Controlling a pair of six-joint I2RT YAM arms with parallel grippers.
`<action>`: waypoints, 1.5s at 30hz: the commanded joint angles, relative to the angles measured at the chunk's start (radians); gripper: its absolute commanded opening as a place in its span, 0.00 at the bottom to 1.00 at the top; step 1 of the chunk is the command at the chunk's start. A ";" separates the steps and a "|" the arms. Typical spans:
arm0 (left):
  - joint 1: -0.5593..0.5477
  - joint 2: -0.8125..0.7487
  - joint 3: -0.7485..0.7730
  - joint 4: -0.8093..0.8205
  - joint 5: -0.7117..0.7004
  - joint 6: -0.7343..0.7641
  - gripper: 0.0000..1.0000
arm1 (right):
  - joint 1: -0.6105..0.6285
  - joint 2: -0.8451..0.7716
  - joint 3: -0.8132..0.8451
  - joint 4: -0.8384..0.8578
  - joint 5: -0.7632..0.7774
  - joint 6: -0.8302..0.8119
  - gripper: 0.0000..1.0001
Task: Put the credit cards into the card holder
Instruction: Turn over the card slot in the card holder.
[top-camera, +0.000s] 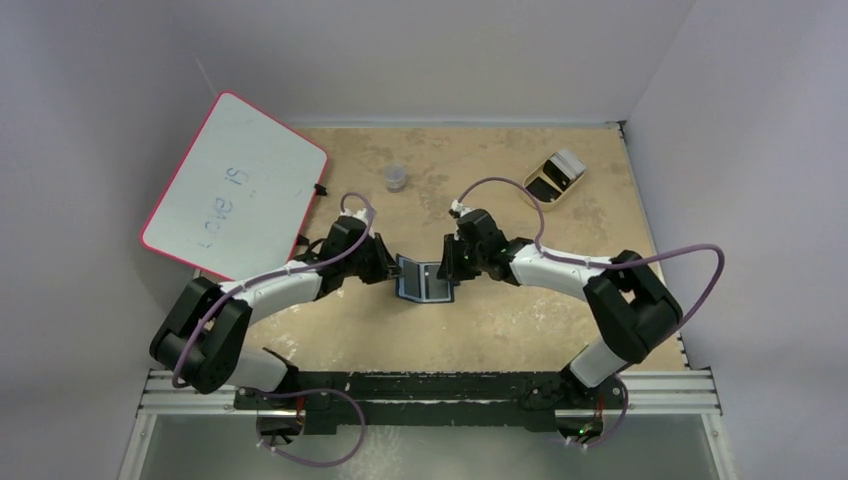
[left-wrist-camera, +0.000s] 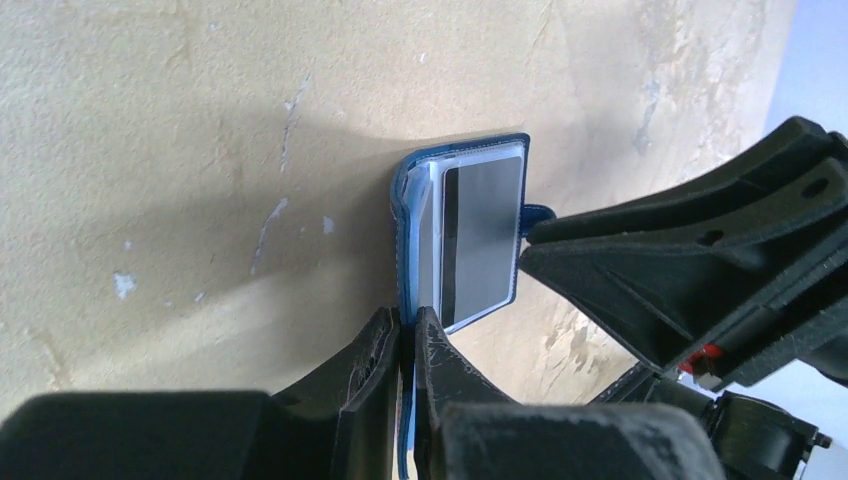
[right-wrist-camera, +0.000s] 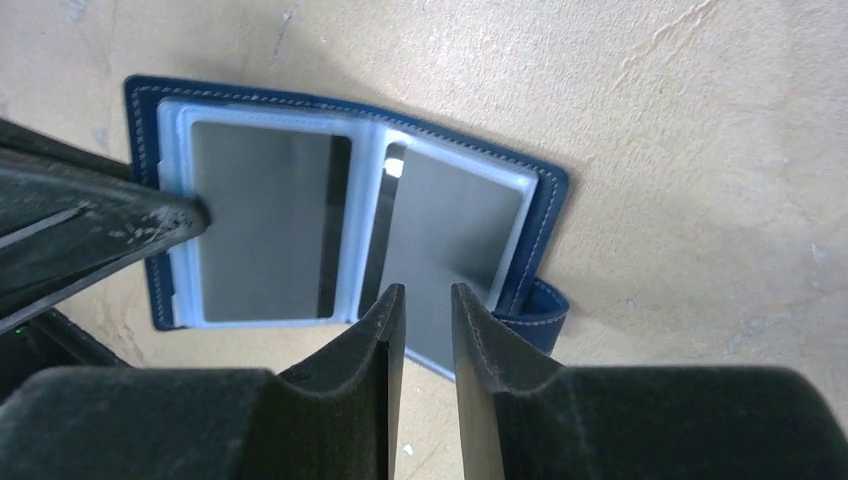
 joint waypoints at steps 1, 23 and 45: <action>-0.002 -0.027 0.033 -0.096 -0.002 0.053 0.08 | 0.004 0.072 0.048 0.042 0.006 -0.034 0.25; -0.002 -0.044 -0.017 0.100 0.079 -0.020 0.03 | 0.005 0.099 0.016 0.077 0.000 -0.031 0.25; -0.003 -0.120 0.060 -0.105 -0.024 -0.046 0.00 | 0.009 0.007 0.052 0.048 -0.014 -0.006 0.36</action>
